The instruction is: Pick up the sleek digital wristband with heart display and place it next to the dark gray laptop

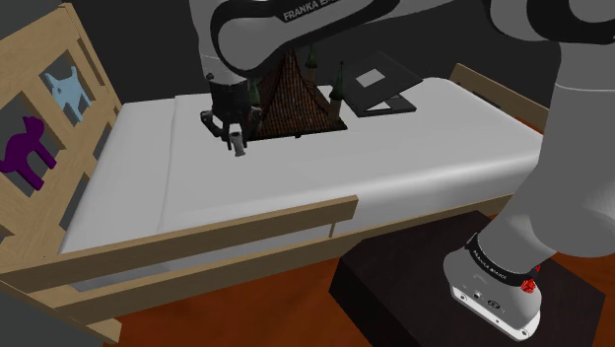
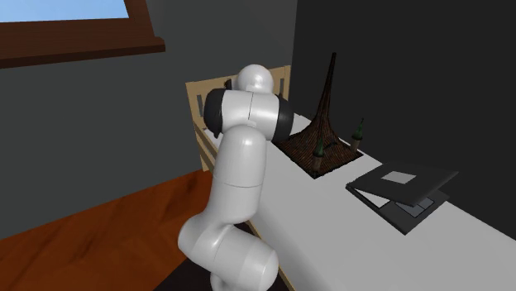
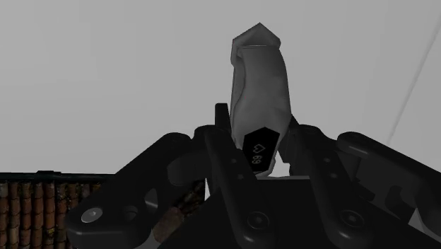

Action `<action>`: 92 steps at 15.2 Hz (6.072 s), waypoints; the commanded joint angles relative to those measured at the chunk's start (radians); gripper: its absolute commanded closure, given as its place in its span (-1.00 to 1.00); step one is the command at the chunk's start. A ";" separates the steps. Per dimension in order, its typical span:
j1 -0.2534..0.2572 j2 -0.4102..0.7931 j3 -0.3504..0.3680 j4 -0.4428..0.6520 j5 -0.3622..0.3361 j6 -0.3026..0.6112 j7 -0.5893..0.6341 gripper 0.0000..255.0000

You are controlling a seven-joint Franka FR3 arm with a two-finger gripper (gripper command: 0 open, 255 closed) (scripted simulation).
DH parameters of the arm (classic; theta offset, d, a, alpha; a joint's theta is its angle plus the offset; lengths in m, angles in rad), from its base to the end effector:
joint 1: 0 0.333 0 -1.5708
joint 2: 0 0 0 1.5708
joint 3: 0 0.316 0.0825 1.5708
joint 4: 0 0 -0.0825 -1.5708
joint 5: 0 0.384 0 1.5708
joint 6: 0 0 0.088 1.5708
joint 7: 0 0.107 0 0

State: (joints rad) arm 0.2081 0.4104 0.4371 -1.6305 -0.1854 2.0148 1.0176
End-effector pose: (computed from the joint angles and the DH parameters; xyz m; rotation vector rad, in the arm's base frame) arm 0.5570 0.3639 0.4015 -3.0874 0.5092 -0.0144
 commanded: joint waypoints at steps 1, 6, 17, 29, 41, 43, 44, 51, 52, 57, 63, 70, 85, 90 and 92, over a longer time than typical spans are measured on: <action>0.001 -0.004 0.002 0.021 0.003 -0.025 -0.002 1.00; 0.001 -0.021 0.006 0.066 0.013 -0.085 -0.009 1.00; 0.008 -0.037 0.013 0.192 0.024 -0.225 -0.018 1.00; -0.094 -0.213 0.001 0.053 0.104 -0.243 -0.132 1.00; -0.255 -0.532 -0.128 -0.314 0.231 -0.174 -0.442 1.00; -0.275 -0.571 -0.157 -0.355 0.240 -0.171 -0.494 1.00; -0.284 -0.588 -0.172 -0.374 0.242 -0.170 -0.519 1.00; -0.348 -0.683 -0.281 -0.475 0.240 -0.169 -0.694 1.00; -0.358 -0.693 -0.297 -0.485 0.237 -0.169 -0.719 1.00; -0.406 -0.724 -0.379 -0.518 0.216 -0.171 -0.841 1.00; -0.465 -0.727 -0.478 -0.520 0.186 -0.173 -0.986 1.00; -0.528 -0.686 -0.585 -0.477 0.158 -0.175 -1.146 1.00; -0.529 -0.648 -0.592 -0.643 0.161 0.029 -1.151 1.00; -0.529 -0.623 -0.595 -0.689 0.163 0.099 -1.155 1.00; -0.529 -0.612 -0.596 -0.706 0.165 0.127 -1.156 1.00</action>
State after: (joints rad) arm -0.3219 -0.2034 -0.1598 -2.3241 -0.0211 2.1270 -0.1406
